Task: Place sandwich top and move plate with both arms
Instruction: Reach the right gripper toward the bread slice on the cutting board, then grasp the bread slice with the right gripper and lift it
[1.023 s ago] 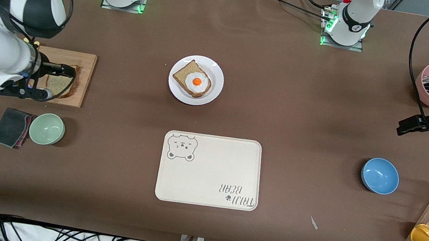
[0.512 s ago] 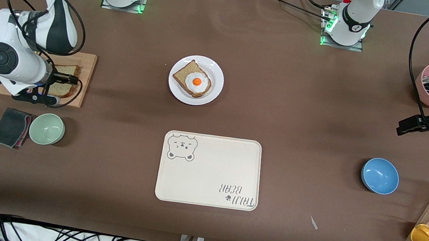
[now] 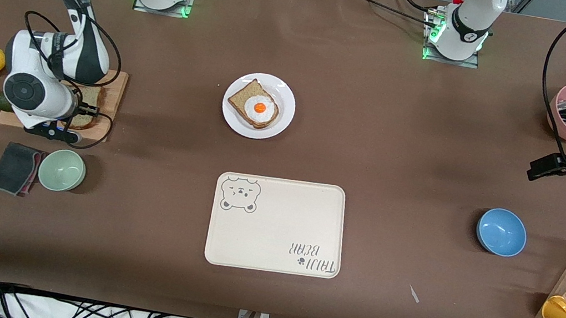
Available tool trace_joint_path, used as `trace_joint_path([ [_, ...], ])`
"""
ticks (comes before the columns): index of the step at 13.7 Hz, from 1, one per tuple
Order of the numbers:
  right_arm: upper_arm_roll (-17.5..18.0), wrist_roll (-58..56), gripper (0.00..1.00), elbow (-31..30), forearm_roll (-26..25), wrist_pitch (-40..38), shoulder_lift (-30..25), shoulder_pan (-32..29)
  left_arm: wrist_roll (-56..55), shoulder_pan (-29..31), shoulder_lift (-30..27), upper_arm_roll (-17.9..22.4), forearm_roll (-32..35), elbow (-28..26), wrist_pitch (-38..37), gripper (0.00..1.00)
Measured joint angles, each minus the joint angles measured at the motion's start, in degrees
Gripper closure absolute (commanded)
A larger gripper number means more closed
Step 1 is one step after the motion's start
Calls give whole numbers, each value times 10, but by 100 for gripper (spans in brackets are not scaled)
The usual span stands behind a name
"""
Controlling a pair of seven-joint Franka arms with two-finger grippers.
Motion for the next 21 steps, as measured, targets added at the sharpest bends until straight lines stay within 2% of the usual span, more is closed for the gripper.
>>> trace_joint_path([
  [3,0,14,36,0,-1,0,11,3,0,-9,1,8,0,0,2,0],
  [6,0,18,36,0,-3,0,19,4,0,-68,1,66,0,0,2,0],
  [7,0,18,36,0,-3,0,21,4,0,-77,1,74,0,0,2,0],
  [12,0,19,46,0,-4,0,33,4,0,-79,1,79,0,0,2,0],
  [17,0,19,47,0,-4,0,42,4,0,-81,1,79,0,-1,2,0],
  [18,0,19,53,0,-4,0,43,4,0,-82,1,79,0,-1,2,0],
  [21,1,19,88,0,-4,1,47,4,0,-82,1,78,0,-1,2,0],
])
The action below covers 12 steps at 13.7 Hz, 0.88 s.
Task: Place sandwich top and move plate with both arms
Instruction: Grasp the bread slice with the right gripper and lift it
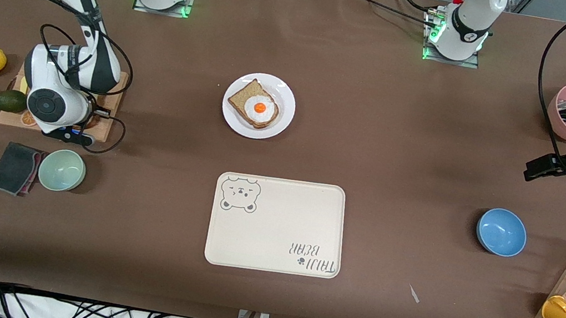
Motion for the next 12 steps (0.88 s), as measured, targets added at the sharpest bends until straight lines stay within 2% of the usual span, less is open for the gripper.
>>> trace_joint_path([
  [1,1,0,99,0,0,0,0,0,0,0,0,-1,0,-1,0,0],
  [2,1,0,100,1,0,0,0,1,0,-1,0,-3,0,-3,0,0],
  [10,2,1,100,7,-3,-4,0,9,-2,-4,0,-6,0,-6,0,0],
  [12,2,1,100,28,-3,-31,0,15,-2,-4,0,-6,0,-6,0,0],
])
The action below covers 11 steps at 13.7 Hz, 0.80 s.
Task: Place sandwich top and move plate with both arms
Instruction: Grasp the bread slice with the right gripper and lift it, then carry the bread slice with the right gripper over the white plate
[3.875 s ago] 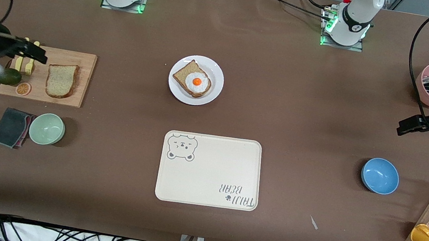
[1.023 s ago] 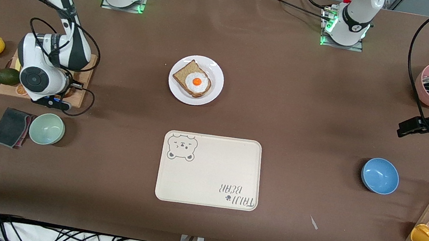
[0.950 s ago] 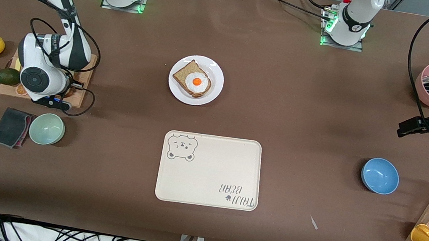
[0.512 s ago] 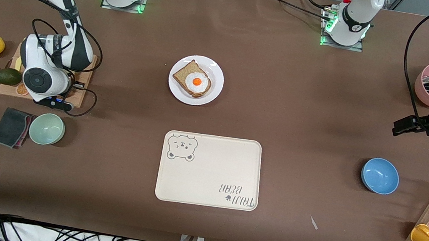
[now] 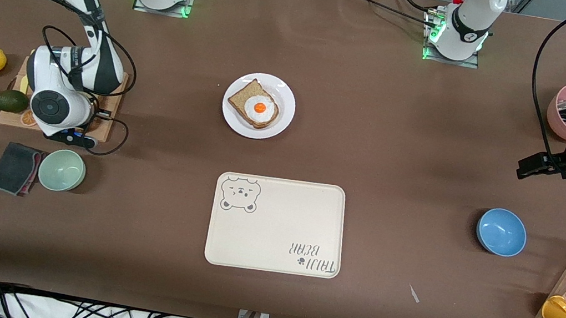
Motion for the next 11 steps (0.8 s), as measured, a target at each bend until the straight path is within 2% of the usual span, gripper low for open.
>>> trace_joint_path([
  [8,4,3,100,120,6,-179,-1,67,0,0,0,0,0,-1,0,0],
  [11,5,5,100,160,70,-233,-1,102,0,0,0,0,0,-1,0,0],
])
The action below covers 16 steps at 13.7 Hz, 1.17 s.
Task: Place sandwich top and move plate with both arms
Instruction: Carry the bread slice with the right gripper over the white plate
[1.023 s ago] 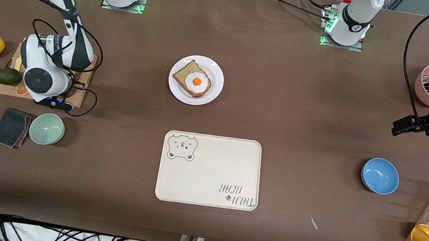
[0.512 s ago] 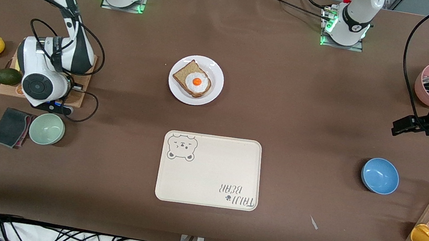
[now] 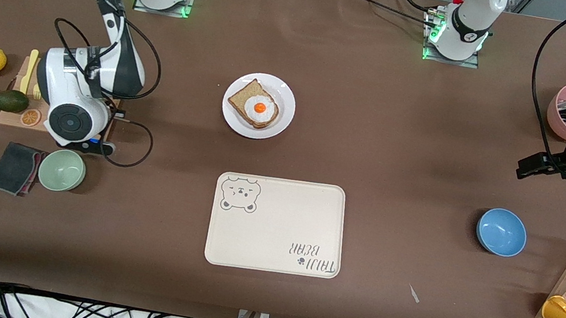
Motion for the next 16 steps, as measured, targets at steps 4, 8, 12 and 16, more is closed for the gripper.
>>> trace_joint_path([
  [4,4,73,100,34,61,-41,0,58,-1,0,0,0,0,0,0,0],
  [8,7,159,100,43,139,-43,0,140,-2,-2,2,0,0,0,0,0],
  [12,10,302,100,70,187,-40,1,231,-3,-2,3,0,0,0,4,0],
  [16,11,391,100,71,201,23,22,312,-3,-2,7,1,0,0,5,0],
])
